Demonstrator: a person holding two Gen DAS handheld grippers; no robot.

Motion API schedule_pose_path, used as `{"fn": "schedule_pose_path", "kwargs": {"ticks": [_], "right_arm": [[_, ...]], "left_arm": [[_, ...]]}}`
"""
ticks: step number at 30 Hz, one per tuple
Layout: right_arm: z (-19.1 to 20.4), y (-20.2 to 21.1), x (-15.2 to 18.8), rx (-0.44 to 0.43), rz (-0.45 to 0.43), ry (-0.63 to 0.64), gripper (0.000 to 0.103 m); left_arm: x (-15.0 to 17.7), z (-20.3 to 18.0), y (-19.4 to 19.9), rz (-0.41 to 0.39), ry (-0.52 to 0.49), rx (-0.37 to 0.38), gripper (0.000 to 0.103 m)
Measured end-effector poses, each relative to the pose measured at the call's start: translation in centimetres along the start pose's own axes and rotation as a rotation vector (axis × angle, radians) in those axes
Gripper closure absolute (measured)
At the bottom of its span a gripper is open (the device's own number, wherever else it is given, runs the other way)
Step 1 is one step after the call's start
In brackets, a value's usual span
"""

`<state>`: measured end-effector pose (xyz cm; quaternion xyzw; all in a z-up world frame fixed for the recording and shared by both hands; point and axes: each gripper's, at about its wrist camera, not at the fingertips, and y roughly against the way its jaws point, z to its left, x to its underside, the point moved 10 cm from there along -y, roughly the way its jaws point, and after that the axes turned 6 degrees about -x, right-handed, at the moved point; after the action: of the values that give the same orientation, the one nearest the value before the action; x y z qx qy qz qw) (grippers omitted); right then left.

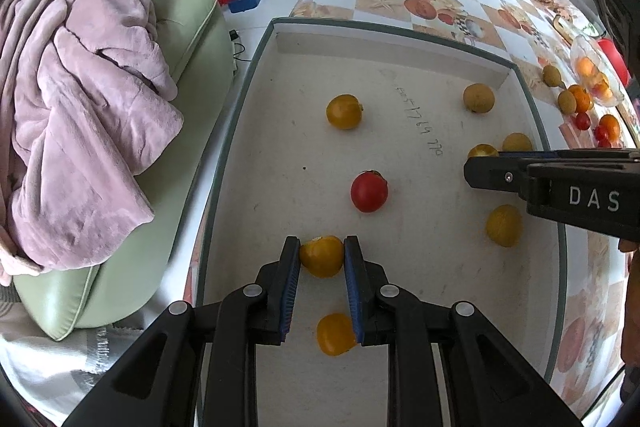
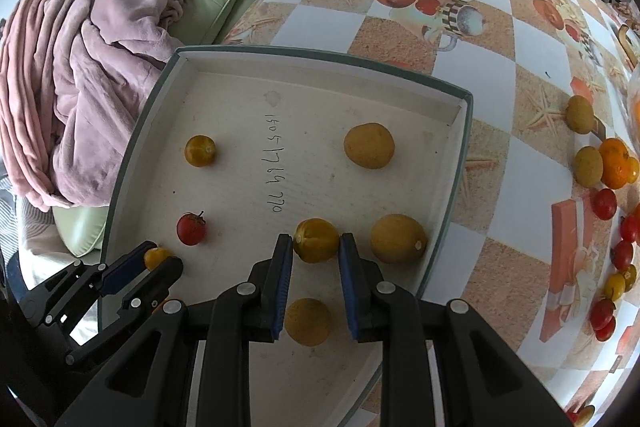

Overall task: Organize fruits
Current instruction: 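Open both tools to drop the yellow tomatoes into the tray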

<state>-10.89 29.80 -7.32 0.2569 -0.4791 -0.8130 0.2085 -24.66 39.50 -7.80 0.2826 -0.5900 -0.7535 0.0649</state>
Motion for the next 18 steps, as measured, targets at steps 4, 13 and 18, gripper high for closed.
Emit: {"fn": "schedule_pose_path", "kwargs": {"ticks": [4, 13, 18], "right_arm": [[0.0, 0.3, 0.0, -0.011, -0.004, -0.004, 0.066], [0.9, 2.0, -0.5, -0.072, -0.044, -0.013, 0.031], [0.6, 4.1, -0.7, -0.083, -0.091, -0.037, 0.02]], "left_arm": [[-0.2, 0.3, 0.5, -0.018, 0.01, -0.014, 0.034], [0.1, -0.3, 0.8, -0.01, -0.022, -0.017, 0.034], [0.0, -1.0, 1.3, -0.014, -0.046, -0.022, 0.034]]}}
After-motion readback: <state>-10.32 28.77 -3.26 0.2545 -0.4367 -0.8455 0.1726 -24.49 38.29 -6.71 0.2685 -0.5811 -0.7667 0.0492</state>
